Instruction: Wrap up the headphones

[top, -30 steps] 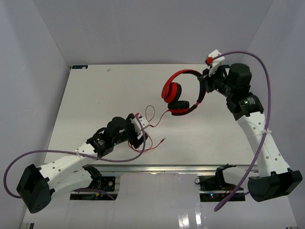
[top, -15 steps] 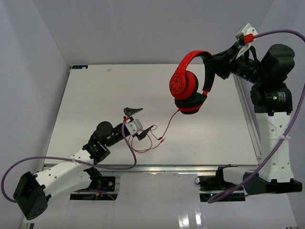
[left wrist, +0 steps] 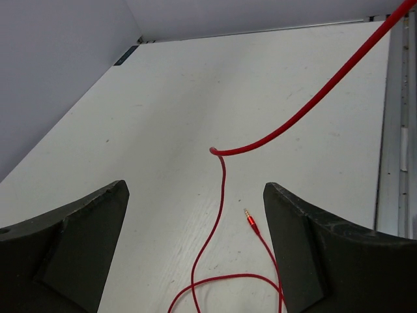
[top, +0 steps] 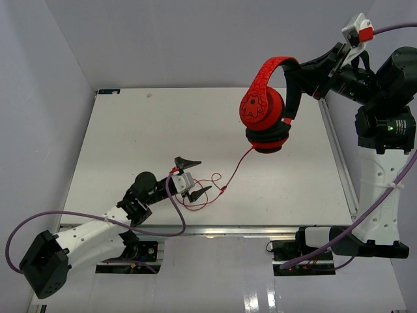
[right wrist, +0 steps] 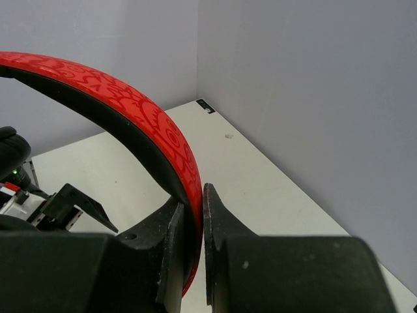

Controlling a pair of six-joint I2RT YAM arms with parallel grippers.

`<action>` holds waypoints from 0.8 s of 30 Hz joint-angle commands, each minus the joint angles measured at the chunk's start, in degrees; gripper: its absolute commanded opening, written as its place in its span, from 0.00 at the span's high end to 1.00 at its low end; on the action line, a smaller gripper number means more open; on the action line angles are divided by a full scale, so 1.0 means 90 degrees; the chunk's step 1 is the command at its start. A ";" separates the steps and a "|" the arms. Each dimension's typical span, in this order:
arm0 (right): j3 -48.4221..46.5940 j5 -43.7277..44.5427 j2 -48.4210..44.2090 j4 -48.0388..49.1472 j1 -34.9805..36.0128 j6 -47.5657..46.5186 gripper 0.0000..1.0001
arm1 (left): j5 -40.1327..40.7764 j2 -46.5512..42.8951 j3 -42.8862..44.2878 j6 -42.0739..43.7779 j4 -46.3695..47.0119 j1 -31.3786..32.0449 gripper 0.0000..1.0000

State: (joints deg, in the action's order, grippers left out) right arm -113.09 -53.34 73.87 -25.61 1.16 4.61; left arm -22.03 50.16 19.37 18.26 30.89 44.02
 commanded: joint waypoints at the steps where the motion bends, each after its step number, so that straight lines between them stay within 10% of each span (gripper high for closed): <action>1: -0.0219 -0.0214 -0.0072 0.0227 -0.0051 0.0425 0.92 | 0.0672 -0.0478 -0.0042 0.0316 -0.0335 -0.0448 0.04; 24: 0.0224 -0.0362 -0.0180 0.0804 -0.0057 0.0969 0.92 | -0.2125 0.3042 0.0585 -0.2277 0.3691 -0.0823 0.09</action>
State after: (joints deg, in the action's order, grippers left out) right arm -110.80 -56.13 73.49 -21.89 0.81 10.15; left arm -36.31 73.42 21.02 4.04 53.67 35.33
